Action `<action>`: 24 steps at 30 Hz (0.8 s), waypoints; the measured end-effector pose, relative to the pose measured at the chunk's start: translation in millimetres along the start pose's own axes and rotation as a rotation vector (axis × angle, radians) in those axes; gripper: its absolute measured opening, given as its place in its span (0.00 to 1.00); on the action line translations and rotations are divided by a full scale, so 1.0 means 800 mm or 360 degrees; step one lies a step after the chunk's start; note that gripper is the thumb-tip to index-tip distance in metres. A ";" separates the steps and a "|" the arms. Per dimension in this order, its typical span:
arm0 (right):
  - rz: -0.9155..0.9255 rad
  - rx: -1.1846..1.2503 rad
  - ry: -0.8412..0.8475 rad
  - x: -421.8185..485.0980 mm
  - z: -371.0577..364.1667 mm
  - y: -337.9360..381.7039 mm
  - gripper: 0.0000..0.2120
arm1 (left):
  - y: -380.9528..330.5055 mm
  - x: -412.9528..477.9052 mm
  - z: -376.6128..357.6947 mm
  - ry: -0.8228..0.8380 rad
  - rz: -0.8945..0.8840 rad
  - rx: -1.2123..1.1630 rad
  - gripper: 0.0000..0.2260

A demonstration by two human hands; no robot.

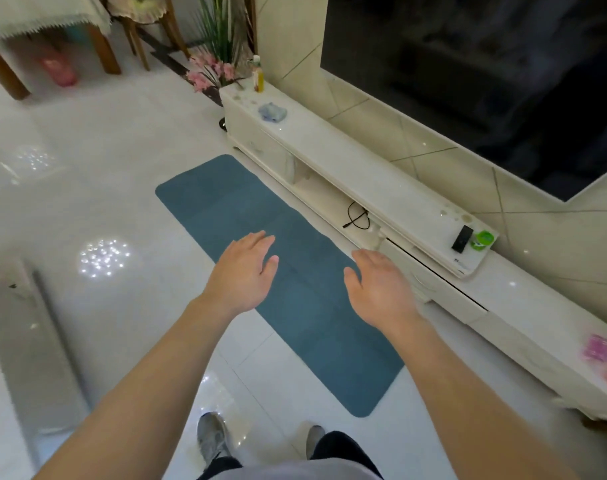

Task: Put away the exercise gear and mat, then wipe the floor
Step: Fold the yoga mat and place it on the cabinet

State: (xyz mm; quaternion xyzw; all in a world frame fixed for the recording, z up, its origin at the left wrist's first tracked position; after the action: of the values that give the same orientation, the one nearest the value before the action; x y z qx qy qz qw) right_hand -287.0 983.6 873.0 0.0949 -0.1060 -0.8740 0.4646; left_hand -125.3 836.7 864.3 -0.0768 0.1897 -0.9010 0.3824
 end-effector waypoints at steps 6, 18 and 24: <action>-0.0229 0.0014 -0.0038 0.024 -0.025 0.064 0.25 | 0.067 0.045 0.017 0.0118 -0.0212 -0.0010 0.22; -0.0434 0.0077 -0.0133 0.092 -0.058 0.157 0.24 | 0.170 0.131 0.055 0.0195 -0.0428 -0.0005 0.22; -0.0470 0.0117 -0.0103 0.167 -0.088 0.184 0.24 | 0.211 0.204 0.057 0.0230 -0.0489 0.0046 0.22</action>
State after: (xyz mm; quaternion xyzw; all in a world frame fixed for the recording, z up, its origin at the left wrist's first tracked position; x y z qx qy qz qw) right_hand -224.9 785.2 836.7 0.0980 -0.1377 -0.9310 0.3236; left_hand -114.6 598.9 837.1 -0.0344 0.1897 -0.9547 0.2267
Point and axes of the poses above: each hand's wrist, its own x-axis towards the middle knuckle, its own z-axis out of the back of the hand, y = z × x, the point moved 10 cm from there along x, towards the middle knuckle, and after that the axes turned 4 degrees about -y, right-handed, at the moved point
